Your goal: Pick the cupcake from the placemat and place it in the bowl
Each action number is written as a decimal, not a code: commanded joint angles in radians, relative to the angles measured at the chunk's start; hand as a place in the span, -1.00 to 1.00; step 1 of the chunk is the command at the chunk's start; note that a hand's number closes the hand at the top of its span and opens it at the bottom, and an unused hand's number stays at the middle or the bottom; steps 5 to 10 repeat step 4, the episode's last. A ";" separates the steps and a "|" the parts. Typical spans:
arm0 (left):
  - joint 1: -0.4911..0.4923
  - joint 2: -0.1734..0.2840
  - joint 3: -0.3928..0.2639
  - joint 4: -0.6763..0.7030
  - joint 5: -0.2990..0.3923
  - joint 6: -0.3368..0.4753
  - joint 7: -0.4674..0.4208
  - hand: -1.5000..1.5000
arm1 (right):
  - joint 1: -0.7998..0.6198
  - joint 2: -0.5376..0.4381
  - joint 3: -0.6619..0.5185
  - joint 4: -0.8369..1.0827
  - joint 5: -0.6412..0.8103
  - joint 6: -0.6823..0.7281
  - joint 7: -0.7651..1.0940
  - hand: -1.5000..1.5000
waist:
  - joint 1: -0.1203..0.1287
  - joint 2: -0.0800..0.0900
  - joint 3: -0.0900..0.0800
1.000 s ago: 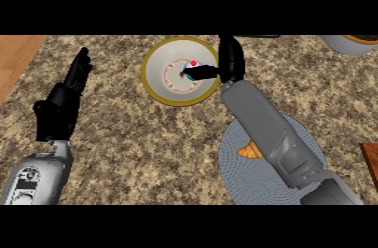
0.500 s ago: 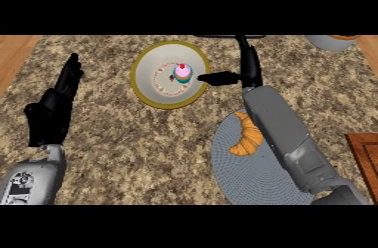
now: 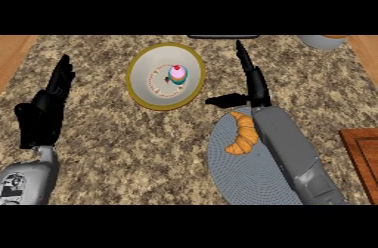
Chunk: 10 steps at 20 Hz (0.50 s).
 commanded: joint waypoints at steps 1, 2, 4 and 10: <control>0.065 -0.027 -0.013 -0.010 -0.006 -0.005 -0.053 0.00 | 0.062 -0.010 -0.014 -0.027 0.013 0.045 -0.051 -1.00 | 0.003 0.001 0.000; 0.043 0.020 0.035 -0.038 0.014 -0.030 -0.025 0.00 | 0.037 -0.010 -0.026 -0.043 0.015 0.039 -0.012 -1.00 | 0.004 0.000 0.000; 0.031 -0.039 -0.029 -0.061 -0.041 0.021 0.041 0.00 | 0.151 -0.018 0.020 -0.202 0.027 0.057 0.045 -1.00 | -0.007 -0.003 0.000; 0.031 -0.039 -0.029 -0.061 -0.041 0.021 0.041 0.00 | 0.151 -0.018 0.020 -0.202 0.027 0.057 0.045 -1.00 | -0.007 -0.003 0.000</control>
